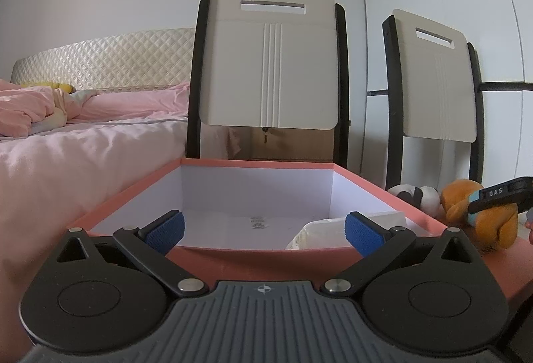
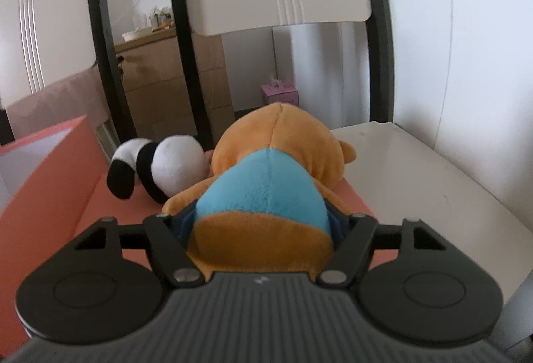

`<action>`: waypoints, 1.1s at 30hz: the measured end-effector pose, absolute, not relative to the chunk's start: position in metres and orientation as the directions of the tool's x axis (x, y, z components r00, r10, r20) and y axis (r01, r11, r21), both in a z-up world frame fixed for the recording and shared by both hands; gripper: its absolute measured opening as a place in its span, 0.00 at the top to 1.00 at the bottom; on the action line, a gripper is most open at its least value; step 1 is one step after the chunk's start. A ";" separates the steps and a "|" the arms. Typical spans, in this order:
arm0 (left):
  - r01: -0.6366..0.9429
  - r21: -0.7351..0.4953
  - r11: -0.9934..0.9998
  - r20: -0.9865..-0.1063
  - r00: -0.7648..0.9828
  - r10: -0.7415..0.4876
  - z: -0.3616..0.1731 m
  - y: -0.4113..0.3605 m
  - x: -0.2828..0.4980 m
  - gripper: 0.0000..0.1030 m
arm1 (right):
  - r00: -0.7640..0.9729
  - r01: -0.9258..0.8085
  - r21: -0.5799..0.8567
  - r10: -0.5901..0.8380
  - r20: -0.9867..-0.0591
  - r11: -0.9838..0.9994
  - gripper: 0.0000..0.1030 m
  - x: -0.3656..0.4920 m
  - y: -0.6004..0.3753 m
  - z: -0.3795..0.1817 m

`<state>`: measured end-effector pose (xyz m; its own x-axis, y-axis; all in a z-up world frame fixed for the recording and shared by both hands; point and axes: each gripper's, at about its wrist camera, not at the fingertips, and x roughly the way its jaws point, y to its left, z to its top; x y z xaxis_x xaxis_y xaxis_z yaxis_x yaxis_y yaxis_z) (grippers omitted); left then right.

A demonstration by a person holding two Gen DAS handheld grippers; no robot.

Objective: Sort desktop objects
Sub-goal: 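Reach the right tool to the orange plush and grasp it, then lift the orange plush with the right tool and carry it over the box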

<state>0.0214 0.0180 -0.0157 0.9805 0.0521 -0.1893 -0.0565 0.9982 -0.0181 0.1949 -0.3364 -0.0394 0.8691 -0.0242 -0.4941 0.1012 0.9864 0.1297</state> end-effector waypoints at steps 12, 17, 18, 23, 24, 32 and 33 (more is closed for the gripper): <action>-0.068 -0.015 0.998 -0.179 0.982 0.065 -0.014 0.017 0.020 0.00 | 0.919 0.089 0.152 -0.022 -0.393 0.984 0.31 0.174 -0.340 -0.015; -0.081 -0.026 0.996 -0.174 0.982 0.075 -0.012 0.021 0.020 0.00 | 0.940 0.066 0.140 -0.014 -0.341 0.988 0.31 0.166 -0.332 -0.004; -0.081 -0.025 0.996 -0.174 0.982 0.075 -0.012 0.021 0.020 0.00 | 0.944 0.060 0.135 -0.013 -0.330 0.989 0.31 0.165 -0.330 -0.002; -0.081 -0.024 0.996 -0.176 0.982 0.075 -0.011 0.019 0.020 0.00 | 0.961 0.035 0.121 0.000 -0.276 0.992 0.31 0.160 -0.318 0.008; -0.081 -0.025 0.996 -0.176 0.981 0.075 -0.011 0.019 0.020 0.00 | 0.964 0.028 0.118 0.004 -0.264 0.993 0.31 0.159 -0.314 0.010; -0.086 -0.028 0.996 -0.181 0.980 0.079 -0.009 0.021 0.020 0.00 | 0.983 -0.039 0.151 0.065 -0.171 0.988 0.30 0.151 -0.287 0.029; -0.086 -0.028 0.996 -0.182 0.980 0.080 -0.009 0.021 0.021 0.00 | 0.983 -0.049 0.152 0.075 -0.165 0.987 0.30 0.151 -0.282 0.031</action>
<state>0.0207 0.0215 -0.0094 0.9800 0.0796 -0.1823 -0.0861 0.9959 -0.0282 0.1513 -0.2820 0.0308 0.9835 0.0746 -0.1649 -0.0493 0.9871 0.1522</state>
